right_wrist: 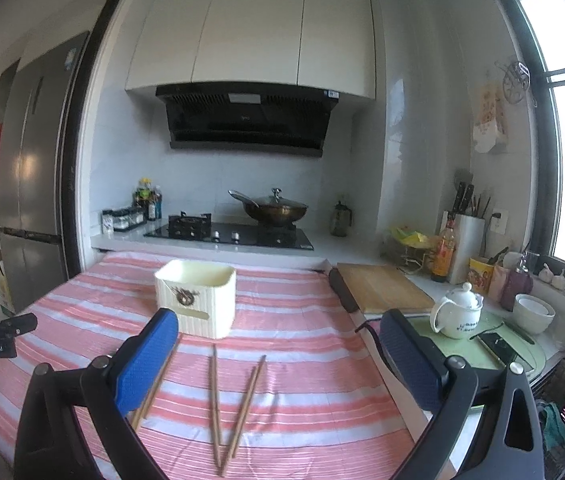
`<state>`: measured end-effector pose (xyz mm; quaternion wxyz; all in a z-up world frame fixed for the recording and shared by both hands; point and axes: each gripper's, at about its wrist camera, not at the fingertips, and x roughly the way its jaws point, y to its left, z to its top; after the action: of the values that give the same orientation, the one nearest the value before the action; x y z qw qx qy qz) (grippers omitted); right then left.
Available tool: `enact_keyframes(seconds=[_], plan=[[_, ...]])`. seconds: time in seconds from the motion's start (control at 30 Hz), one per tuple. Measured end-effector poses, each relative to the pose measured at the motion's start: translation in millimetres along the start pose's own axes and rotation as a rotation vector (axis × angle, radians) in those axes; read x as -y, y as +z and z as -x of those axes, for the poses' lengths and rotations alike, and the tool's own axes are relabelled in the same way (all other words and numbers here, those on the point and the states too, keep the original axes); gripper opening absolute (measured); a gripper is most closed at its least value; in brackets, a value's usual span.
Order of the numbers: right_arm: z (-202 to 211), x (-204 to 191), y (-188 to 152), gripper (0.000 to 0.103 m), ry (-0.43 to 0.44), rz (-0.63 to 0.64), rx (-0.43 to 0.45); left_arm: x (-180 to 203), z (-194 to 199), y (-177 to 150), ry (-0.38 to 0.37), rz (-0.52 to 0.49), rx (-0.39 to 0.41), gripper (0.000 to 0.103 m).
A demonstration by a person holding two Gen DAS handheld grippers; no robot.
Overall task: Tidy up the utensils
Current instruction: 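Grasp a single wooden chopstick with the left tool while the right tool grasps another chopstick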
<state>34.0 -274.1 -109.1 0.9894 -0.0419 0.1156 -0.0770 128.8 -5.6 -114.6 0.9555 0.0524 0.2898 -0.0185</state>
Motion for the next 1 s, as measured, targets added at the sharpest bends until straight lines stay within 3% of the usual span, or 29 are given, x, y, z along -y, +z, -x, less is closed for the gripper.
enact_keyframes(seconds=[0.17,0.6,0.7,0.87,0.9,0.97,1.0], plan=[[-31,3,-20,0.103,-0.022,0.012,-0.079,7,-31,-2,0.049,-0.023,-0.058,0.103],[-81,2,-49,0.103,-0.027,0.02,-0.221,13,-85,-7,0.053,-0.058,-0.162,0.103],[-94,5,-54,0.103,-0.006,0.001,-0.256,4,-106,-12,-0.015,-0.032,-0.233,0.103],[-112,13,-69,0.103,-0.004,-0.029,-0.338,-5,-160,-29,-0.184,-0.034,-0.472,0.1],[-114,13,-72,0.103,-0.006,-0.029,-0.349,-4,-166,-32,-0.203,-0.04,-0.496,0.097],[-117,13,-77,0.103,-0.004,-0.03,-0.371,6,-182,-39,-0.24,-0.096,-0.567,0.072],[-119,13,-78,0.103,0.0,-0.031,-0.38,11,-188,-42,-0.241,-0.126,-0.583,0.071]])
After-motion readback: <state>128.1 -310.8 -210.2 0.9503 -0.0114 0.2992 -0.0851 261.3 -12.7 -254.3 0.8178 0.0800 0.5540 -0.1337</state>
